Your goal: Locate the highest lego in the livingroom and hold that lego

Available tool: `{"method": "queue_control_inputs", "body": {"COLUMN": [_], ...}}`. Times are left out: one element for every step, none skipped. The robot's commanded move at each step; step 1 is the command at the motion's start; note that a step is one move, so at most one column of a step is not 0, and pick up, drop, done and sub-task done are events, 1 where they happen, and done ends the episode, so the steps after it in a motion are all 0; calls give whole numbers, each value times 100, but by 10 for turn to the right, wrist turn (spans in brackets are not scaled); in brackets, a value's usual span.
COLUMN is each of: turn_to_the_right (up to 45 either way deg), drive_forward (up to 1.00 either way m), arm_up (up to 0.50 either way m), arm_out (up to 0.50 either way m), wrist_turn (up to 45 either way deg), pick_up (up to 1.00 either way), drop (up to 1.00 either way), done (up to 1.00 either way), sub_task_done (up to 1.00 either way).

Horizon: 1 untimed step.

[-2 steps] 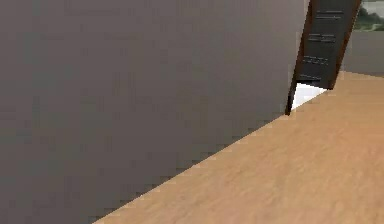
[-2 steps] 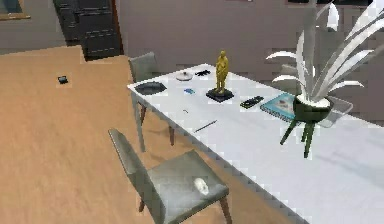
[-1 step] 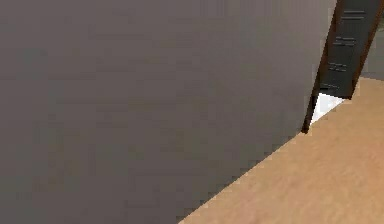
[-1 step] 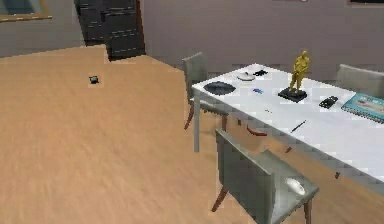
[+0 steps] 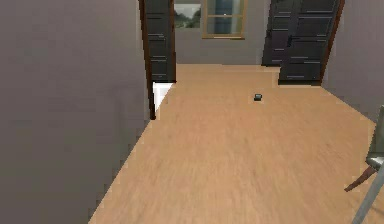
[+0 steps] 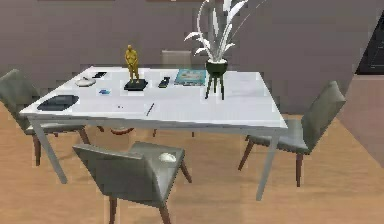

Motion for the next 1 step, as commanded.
{"method": "queue_control_inputs", "body": {"turn_to_the_right": [30], "drive_forward": [0], "arm_up": [0], "arm_out": [0], "wrist_turn": [0], "pick_up": [0], "drop": [0], "done": [0], "sub_task_done": [0]}}
